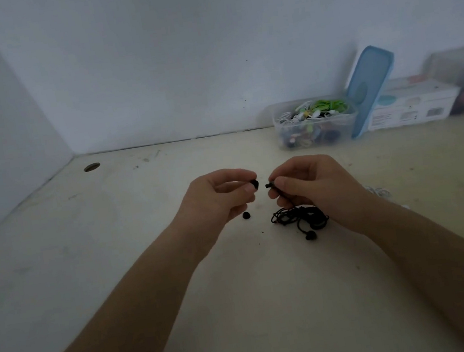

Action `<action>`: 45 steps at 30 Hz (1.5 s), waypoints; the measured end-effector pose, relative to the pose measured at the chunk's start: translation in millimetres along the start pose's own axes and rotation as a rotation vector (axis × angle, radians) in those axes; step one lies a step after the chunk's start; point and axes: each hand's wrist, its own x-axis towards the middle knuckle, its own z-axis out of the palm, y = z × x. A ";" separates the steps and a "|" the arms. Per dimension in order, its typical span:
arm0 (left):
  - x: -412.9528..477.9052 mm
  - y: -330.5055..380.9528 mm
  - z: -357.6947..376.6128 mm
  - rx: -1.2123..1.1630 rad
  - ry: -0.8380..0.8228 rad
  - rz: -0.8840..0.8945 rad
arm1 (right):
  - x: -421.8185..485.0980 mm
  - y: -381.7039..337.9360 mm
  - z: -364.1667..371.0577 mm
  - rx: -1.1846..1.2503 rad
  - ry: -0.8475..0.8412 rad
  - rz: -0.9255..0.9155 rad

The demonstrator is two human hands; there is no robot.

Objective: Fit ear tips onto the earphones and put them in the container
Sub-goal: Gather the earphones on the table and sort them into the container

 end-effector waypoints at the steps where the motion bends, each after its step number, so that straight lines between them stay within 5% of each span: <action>1: 1.8 -2.1 3.2 -0.028 -0.005 -0.004 | -0.5 -0.6 -0.3 0.011 0.001 -0.001; 16: 3.5 -20.7 18.9 -0.375 -0.041 0.008 | -0.5 -0.6 2.7 0.048 0.003 -0.041; 37: 0.7 -19.7 15.1 -0.283 -0.058 0.043 | -0.1 1.6 1.4 -0.009 0.001 -0.087; 45: 0.8 -20.1 15.4 -0.318 -0.099 0.068 | 0.8 1.8 -0.2 0.145 -0.034 -0.005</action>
